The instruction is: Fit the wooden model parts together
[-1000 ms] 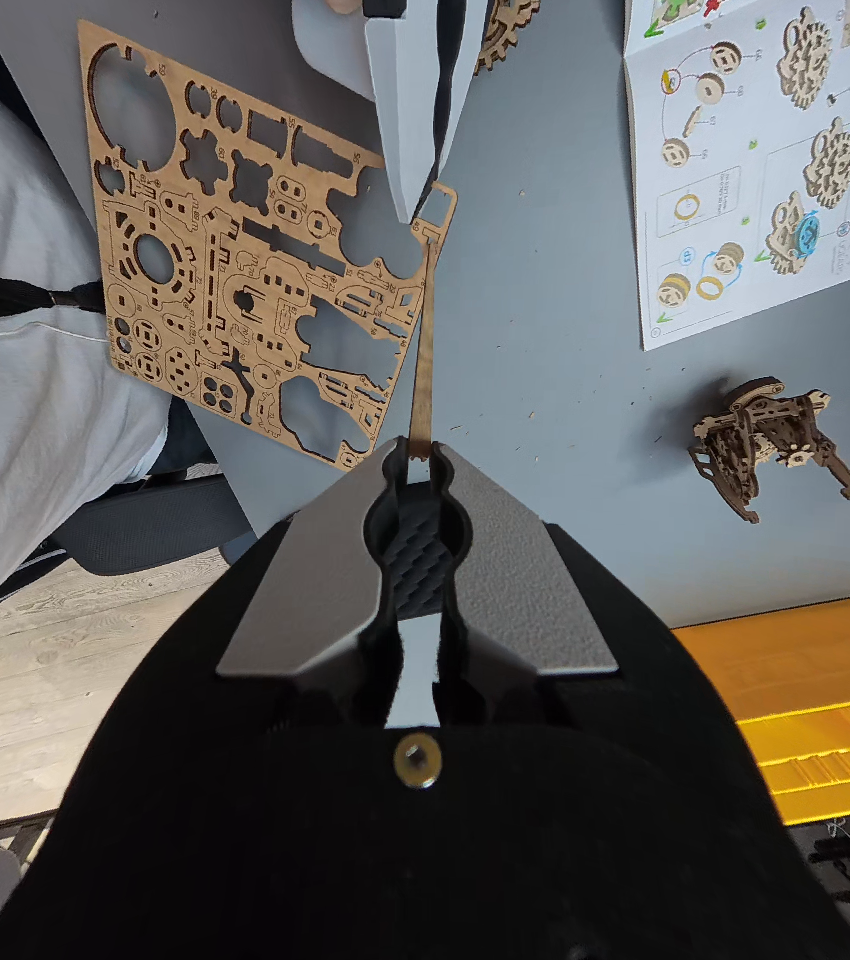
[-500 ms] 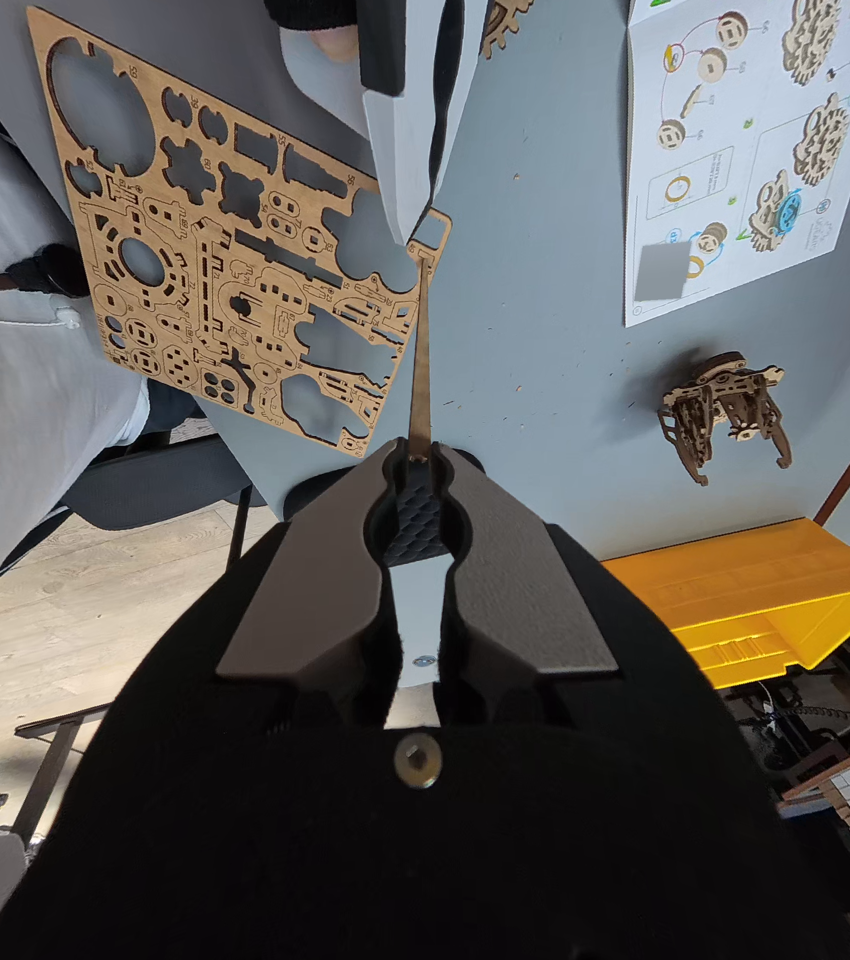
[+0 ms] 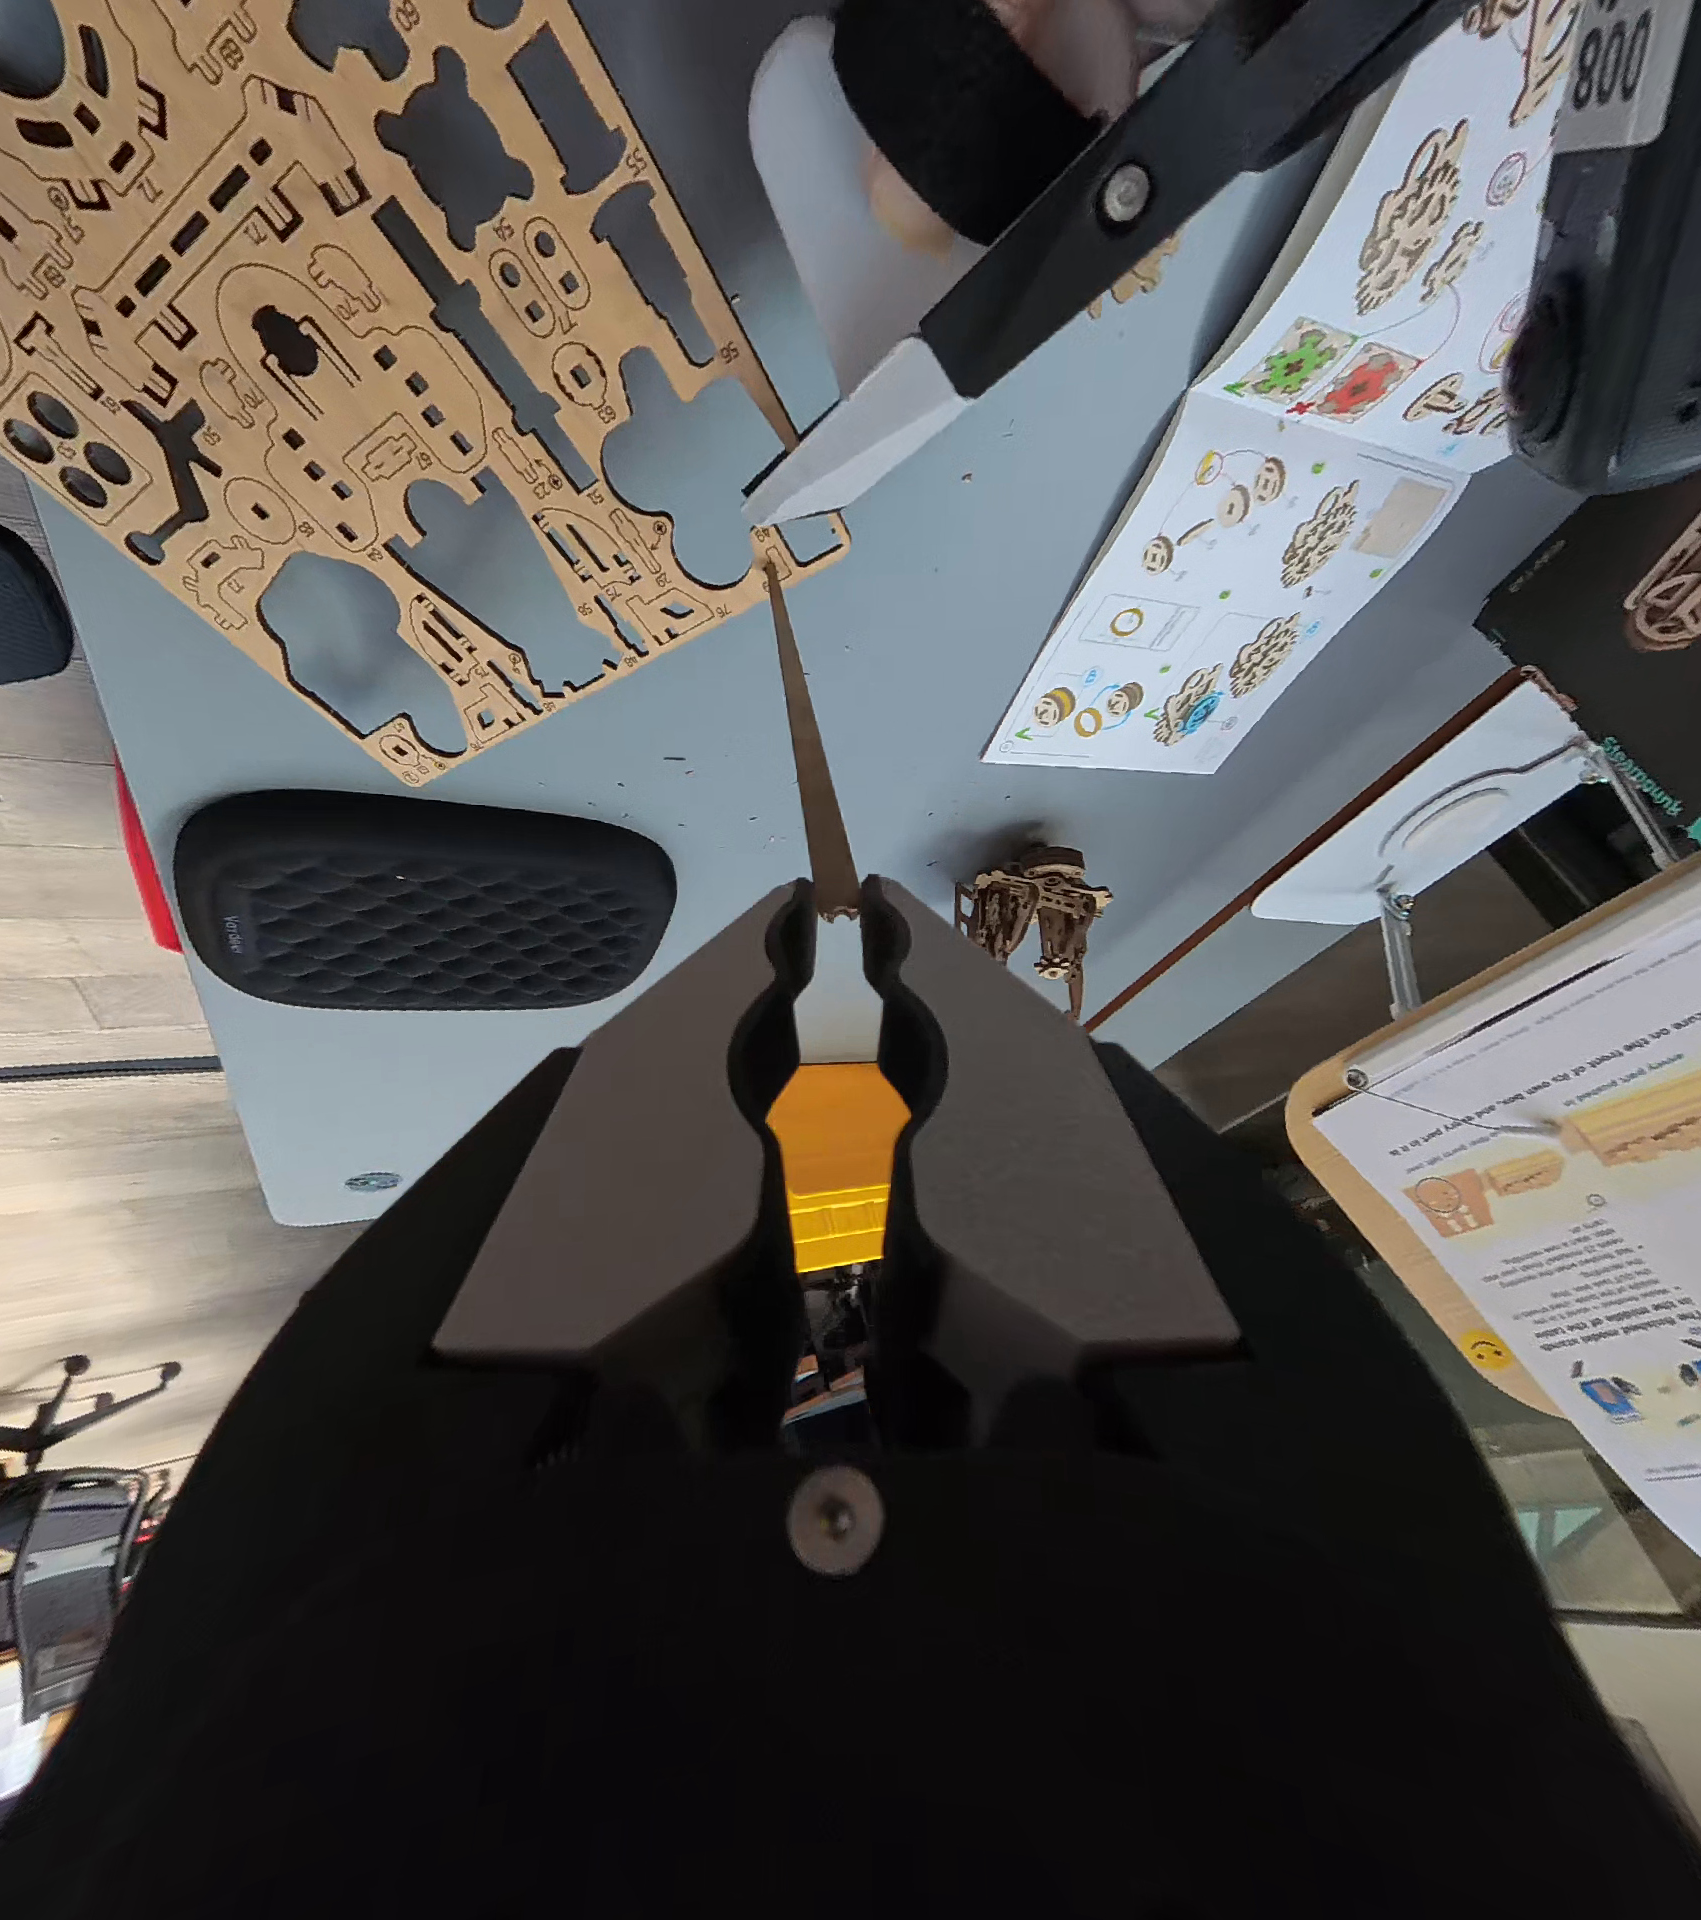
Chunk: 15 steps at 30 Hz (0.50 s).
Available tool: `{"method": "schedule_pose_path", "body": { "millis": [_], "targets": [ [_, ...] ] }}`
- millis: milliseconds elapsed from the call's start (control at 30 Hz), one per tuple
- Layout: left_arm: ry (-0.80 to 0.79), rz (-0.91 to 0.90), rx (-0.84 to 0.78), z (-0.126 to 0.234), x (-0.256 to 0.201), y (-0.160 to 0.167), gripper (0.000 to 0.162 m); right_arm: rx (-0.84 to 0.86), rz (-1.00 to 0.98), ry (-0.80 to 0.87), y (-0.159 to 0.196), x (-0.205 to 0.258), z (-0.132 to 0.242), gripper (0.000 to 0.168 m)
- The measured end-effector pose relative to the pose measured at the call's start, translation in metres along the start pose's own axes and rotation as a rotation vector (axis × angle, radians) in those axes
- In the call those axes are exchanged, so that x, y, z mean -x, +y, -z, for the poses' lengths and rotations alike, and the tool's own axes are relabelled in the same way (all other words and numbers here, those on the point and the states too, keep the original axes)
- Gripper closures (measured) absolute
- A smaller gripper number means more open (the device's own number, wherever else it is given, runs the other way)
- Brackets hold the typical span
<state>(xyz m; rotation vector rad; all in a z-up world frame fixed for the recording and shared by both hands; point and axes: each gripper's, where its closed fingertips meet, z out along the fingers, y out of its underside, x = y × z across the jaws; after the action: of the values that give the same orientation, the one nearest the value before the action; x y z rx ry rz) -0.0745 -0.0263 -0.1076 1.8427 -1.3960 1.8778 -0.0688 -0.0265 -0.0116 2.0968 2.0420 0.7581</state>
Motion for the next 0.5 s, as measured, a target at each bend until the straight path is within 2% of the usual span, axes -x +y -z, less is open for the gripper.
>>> {"method": "schedule_pose_path", "body": {
  "millis": [33, 233, 500],
  "targets": [
    [0.002, 0.002, 0.0, 0.0, 0.0, 0.0, 0.162, 0.005, 0.025, 0.028, -0.003, -0.001, 0.001, 0.16],
    [0.064, 0.021, 0.016, -0.001, -0.008, 0.003, 0.162, 0.089, 0.222, 0.201, -0.003, -0.008, 0.004, 0.16],
    [0.069, 0.002, 0.031, -0.002, -0.011, 0.005, 0.162, 0.083, 0.263, 0.282, 0.001, -0.003, 0.005, 0.161]
  ]
}}
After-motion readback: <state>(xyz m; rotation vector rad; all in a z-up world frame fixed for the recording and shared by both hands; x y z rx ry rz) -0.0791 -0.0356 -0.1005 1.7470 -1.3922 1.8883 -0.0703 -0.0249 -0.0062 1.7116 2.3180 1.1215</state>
